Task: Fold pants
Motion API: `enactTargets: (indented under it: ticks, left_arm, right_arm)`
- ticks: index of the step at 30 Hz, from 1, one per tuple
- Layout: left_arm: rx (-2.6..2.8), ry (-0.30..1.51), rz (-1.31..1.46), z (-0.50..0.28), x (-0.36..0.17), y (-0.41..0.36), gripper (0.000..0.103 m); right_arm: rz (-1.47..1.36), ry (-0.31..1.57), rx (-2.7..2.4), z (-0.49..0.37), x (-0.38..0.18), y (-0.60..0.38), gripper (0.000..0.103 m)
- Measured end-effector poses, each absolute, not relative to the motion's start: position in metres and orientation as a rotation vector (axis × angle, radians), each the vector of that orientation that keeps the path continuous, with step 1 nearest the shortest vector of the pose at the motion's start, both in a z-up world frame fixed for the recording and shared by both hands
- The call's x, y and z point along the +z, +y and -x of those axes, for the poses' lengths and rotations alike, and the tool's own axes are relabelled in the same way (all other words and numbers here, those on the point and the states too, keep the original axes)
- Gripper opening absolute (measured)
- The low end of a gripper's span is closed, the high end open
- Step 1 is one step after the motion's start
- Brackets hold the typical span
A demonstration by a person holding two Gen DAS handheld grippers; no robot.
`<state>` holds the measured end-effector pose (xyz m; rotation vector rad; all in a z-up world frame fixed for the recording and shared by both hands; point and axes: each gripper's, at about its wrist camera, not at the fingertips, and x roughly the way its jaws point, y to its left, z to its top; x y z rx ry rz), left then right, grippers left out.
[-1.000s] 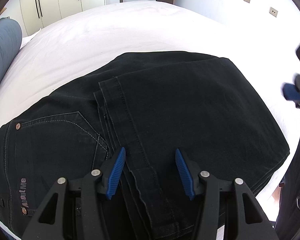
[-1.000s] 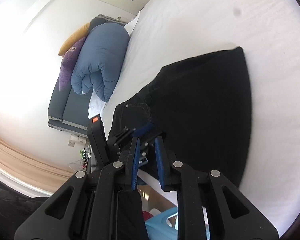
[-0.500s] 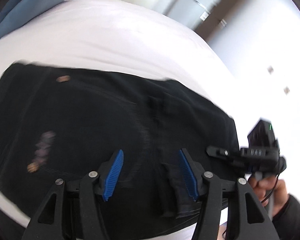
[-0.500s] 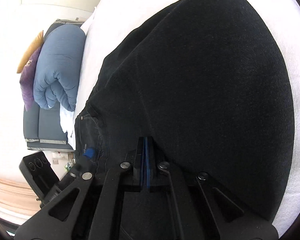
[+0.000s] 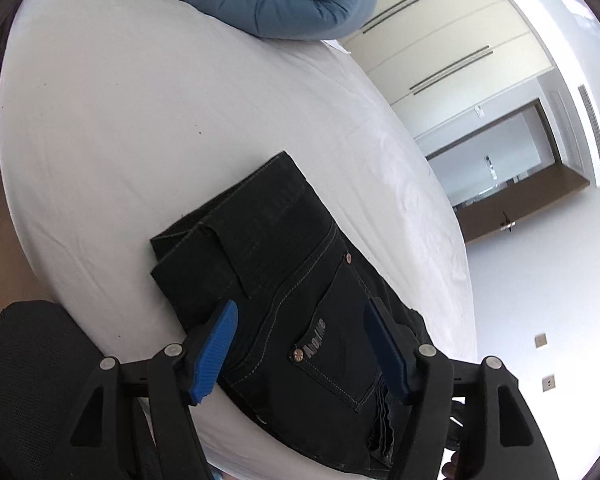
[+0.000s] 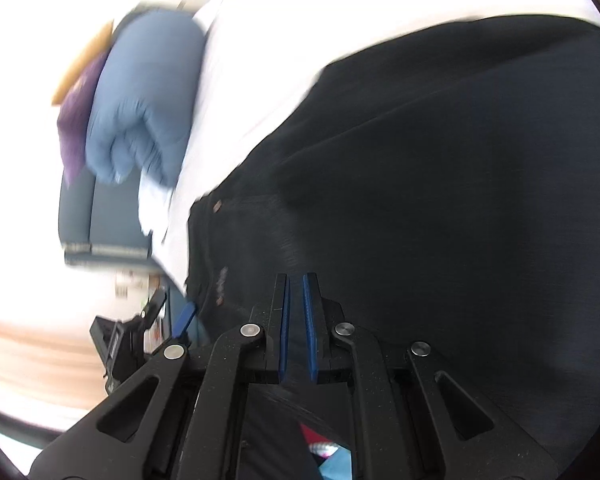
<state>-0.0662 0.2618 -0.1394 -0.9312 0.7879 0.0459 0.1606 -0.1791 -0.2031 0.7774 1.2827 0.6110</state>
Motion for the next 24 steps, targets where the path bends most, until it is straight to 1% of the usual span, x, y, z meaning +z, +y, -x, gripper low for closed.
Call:
enactTargets:
  ticks: [2, 3, 4, 5, 6, 8, 11, 12, 13, 14, 15, 16, 17, 18, 19, 24]
  left_arm:
    - [0.081, 0.760, 0.958, 0.072, -0.140, 0.274, 0.076]
    - [0.097, 0.757, 0.970, 0.074, -0.142, 0.280, 0.077]
    - [0.110, 0.758, 0.988, 0.075, -0.145, 0.282, 0.077]
    - [0.126, 0.752, 1.015, 0.077, -0.148, 0.288, 0.077]
    - [0.136, 0.747, 1.035, 0.073, -0.150, 0.281, 0.077]
    - [0.171, 0.727, 1.064, 0.077, -0.154, 0.289, 0.077]
    - [0.199, 0.722, 1.117, 0.080, -0.164, 0.299, 0.077]
    - [0.198, 0.728, 1.139, 0.080, -0.168, 0.301, 0.077]
    - [0.198, 0.735, 1.152, 0.073, -0.173, 0.301, 0.077]
    - [0.195, 0.740, 1.158, 0.071, -0.176, 0.302, 0.077]
    - [0.189, 0.742, 1.153, 0.068, -0.178, 0.302, 0.077]
    - [0.184, 0.749, 1.148, 0.064, -0.178, 0.301, 0.077]
    - [0.178, 0.751, 1.159, 0.060, -0.180, 0.301, 0.077]
    - [0.173, 0.751, 1.171, 0.059, -0.180, 0.301, 0.077]
    - [0.167, 0.761, 1.179, 0.055, -0.184, 0.299, 0.077]
    - [0.162, 0.766, 1.211, 0.049, -0.190, 0.298, 0.077]
  right_arm:
    - [-0.758, 1.313, 0.649, -0.163, -0.208, -0.157, 0.008]
    - [-0.756, 1.340, 0.651, -0.166, -0.213, -0.147, 0.008]
    - [-0.744, 1.385, 0.625, -0.169, -0.224, -0.140, 0.008]
    - [-0.738, 1.422, 0.589, -0.170, -0.236, -0.138, 0.005]
    - [-0.796, 1.413, 0.591, -0.171, -0.245, -0.140, 0.000]
    - [-0.874, 1.399, 0.584, -0.170, -0.252, -0.147, 0.000]
    - [-0.829, 1.379, 0.583, -0.167, -0.242, -0.146, 0.000]
    - [-0.827, 1.370, 0.583, -0.166, -0.237, -0.145, 0.004]
    - [-0.822, 1.363, 0.572, -0.166, -0.231, -0.147, 0.005]
    - [-0.813, 1.348, 0.563, -0.166, -0.225, -0.147, 0.011]
    - [-0.815, 1.335, 0.566, -0.167, -0.219, -0.144, 0.025]
    - [-0.831, 1.319, 0.581, -0.166, -0.213, -0.144, 0.034]
    - [-0.856, 1.296, 0.604, -0.164, -0.207, -0.145, 0.058]
    - [-0.872, 1.273, 0.614, -0.163, -0.199, -0.147, 0.071]
    - [-0.878, 1.252, 0.619, -0.162, -0.194, -0.149, 0.074]
    - [-0.944, 1.222, 0.723, -0.165, -0.177, -0.152, 0.074]
